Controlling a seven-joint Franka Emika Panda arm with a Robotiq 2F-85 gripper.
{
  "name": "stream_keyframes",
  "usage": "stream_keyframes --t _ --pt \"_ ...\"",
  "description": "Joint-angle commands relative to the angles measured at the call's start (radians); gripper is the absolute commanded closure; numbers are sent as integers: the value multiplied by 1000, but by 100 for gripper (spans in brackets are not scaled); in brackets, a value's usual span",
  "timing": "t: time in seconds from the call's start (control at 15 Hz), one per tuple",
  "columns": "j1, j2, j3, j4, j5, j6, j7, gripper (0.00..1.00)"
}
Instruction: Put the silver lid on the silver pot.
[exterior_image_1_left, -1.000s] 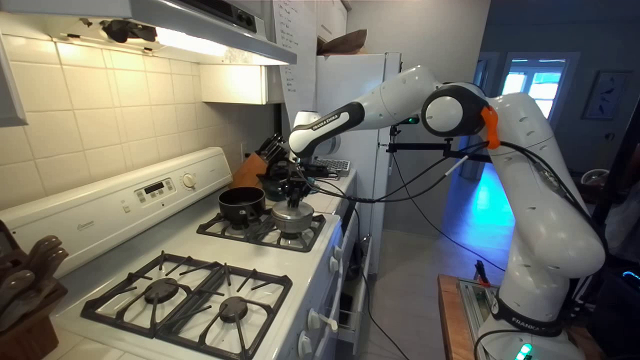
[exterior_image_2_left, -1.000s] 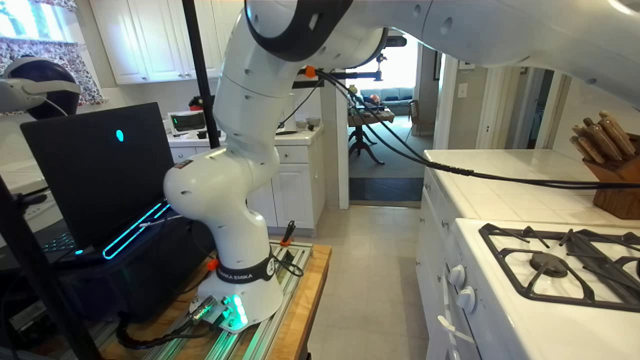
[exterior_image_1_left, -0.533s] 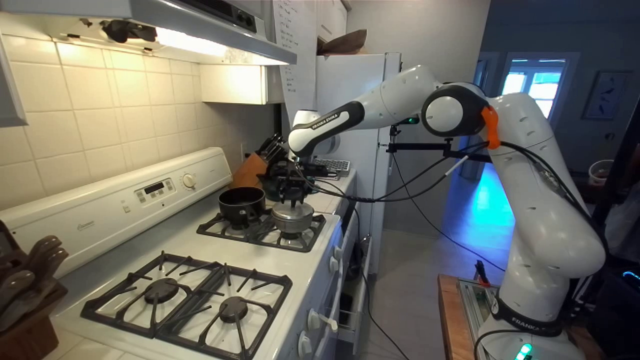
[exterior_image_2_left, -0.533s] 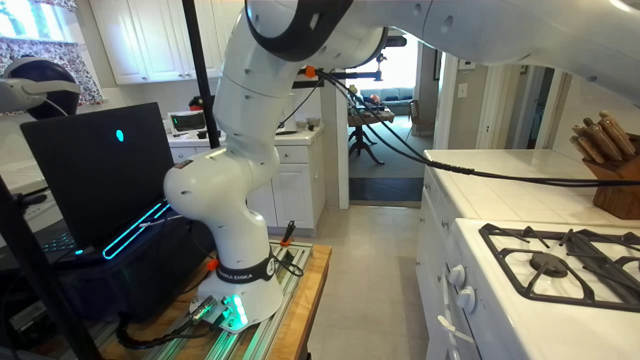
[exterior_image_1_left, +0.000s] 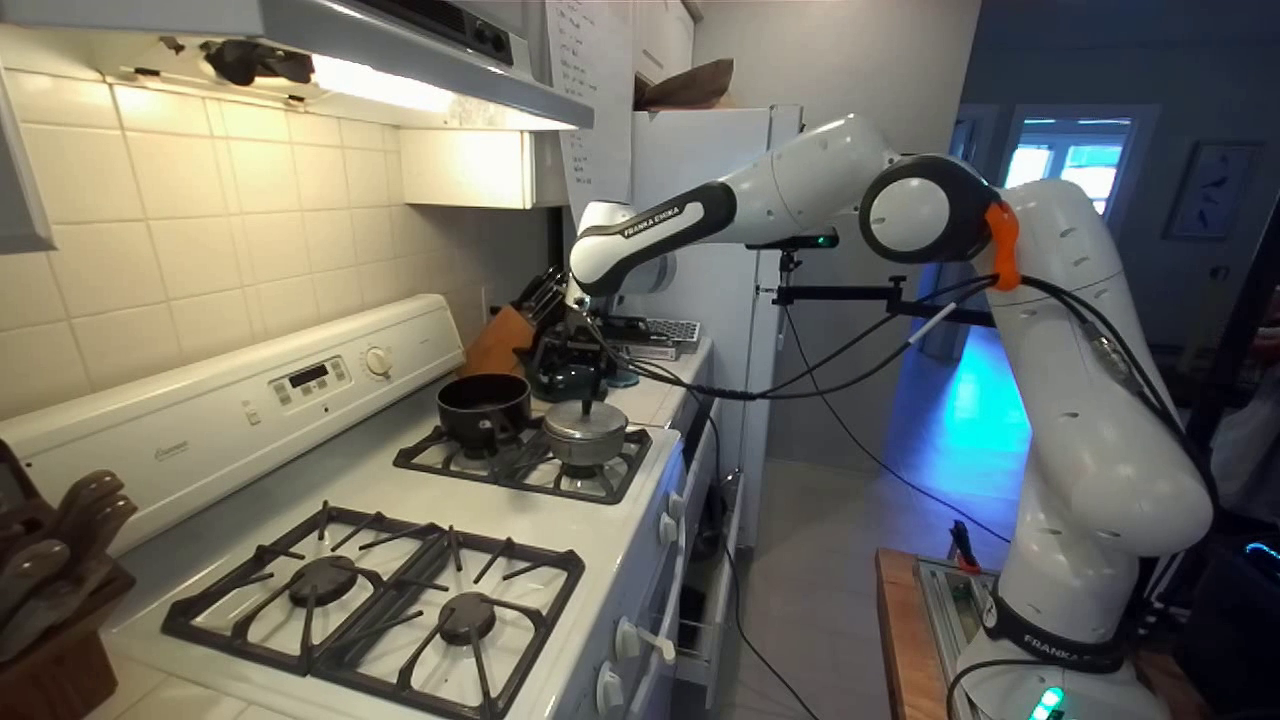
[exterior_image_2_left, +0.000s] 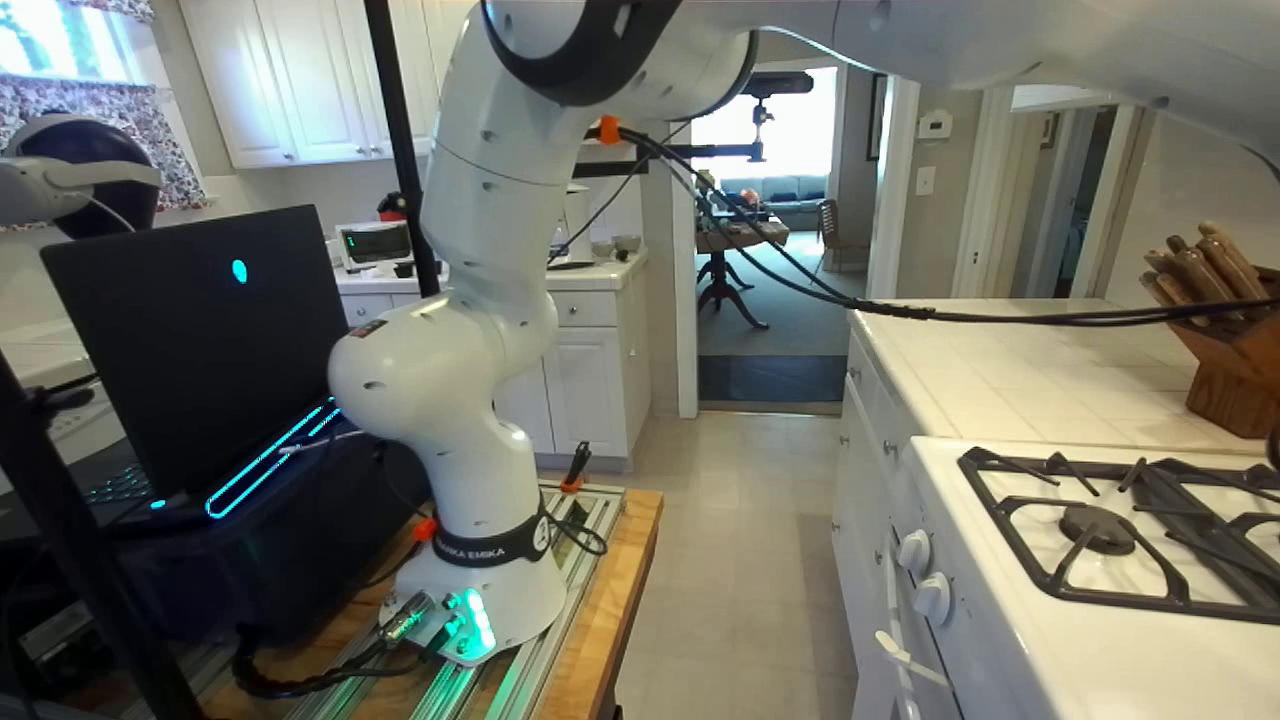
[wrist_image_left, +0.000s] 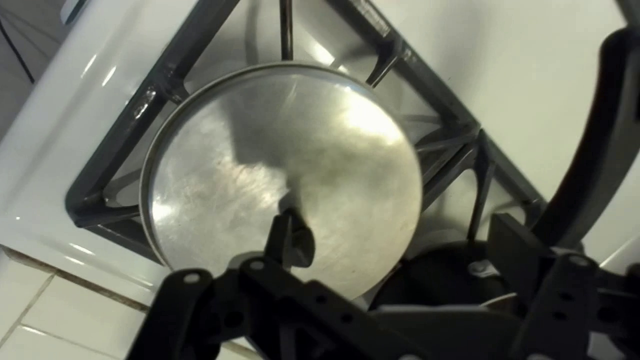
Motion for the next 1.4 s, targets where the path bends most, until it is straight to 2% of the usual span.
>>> stream_keyframes --t 0.0,0.2,0.47,0.67,1.0,1.33 --pt "-7 -84 45 -67 77 -100 -137 0" --pt "5 -125 61 -86 80 -223 -214 0" --pt "42 -175 58 -124 7 -308 -295 0" --pt "75 -215 62 -173 -64 -280 -372 0" --pt "114 -284 81 -254 -108 -253 -465 0" --pt "144 -361 92 -364 -142 -108 -474 0"
